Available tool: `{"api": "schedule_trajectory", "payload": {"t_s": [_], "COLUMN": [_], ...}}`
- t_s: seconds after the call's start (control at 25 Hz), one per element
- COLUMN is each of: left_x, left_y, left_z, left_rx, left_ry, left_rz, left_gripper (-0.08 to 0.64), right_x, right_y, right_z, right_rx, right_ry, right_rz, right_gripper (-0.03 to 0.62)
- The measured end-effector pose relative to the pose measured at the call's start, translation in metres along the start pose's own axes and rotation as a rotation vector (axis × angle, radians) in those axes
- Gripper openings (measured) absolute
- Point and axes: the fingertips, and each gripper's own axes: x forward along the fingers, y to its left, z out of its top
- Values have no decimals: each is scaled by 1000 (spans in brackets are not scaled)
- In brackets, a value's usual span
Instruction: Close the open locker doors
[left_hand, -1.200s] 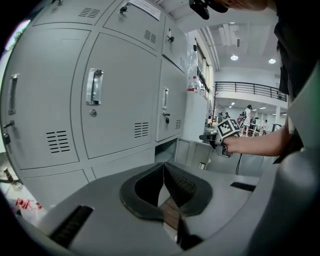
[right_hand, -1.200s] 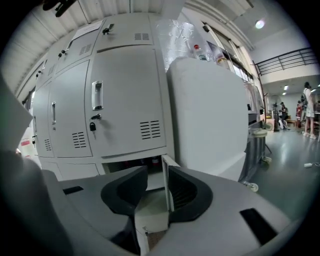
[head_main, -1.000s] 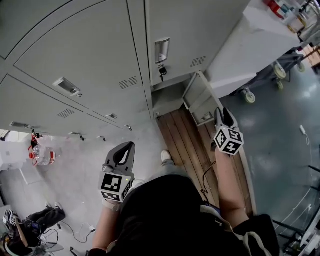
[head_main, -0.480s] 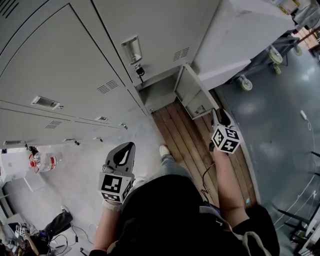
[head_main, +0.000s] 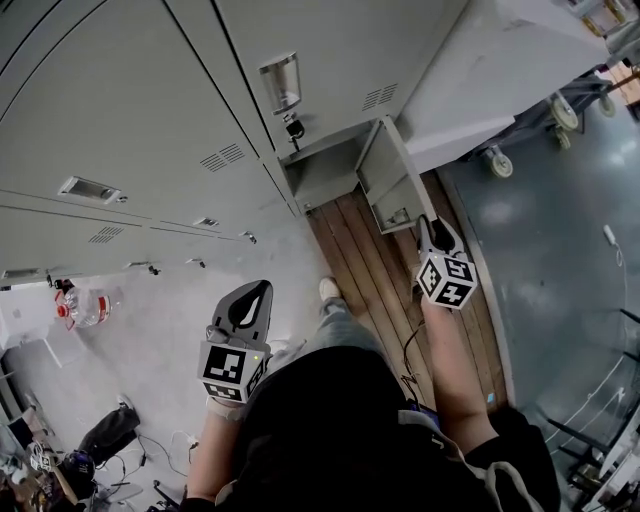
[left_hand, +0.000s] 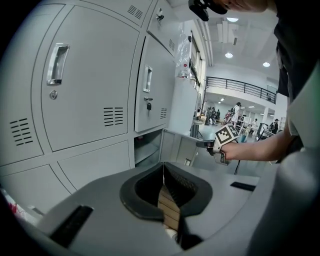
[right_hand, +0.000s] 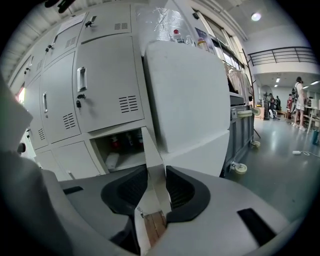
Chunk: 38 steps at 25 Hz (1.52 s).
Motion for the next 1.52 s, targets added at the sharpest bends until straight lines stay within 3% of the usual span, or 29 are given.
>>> {"api": "schedule_trajectory", "payload": {"t_s": [0.28,0.76,0.92,1.52], "left_x": [-28,-73,-85,-110], "left_y": [13,39,49,81], "left_z": [-12,-36,-42,-54], "left_rx": [-24,-95,-121,-216], "left_ry": [0,-1,-2,-16], "left_rz": [46,186,238,423], "left_gripper": [21,21,21,21], "right_x": [5,31,43,103], "right_y": [63,151,179,250], "right_z": [-9,-11,-11,10], "right_rx": [-34,-109,-147,-232], "right_ry": [22,54,64,73], "right_rz": [106,271,330,472], "right_gripper": [140,200,193,183]}}
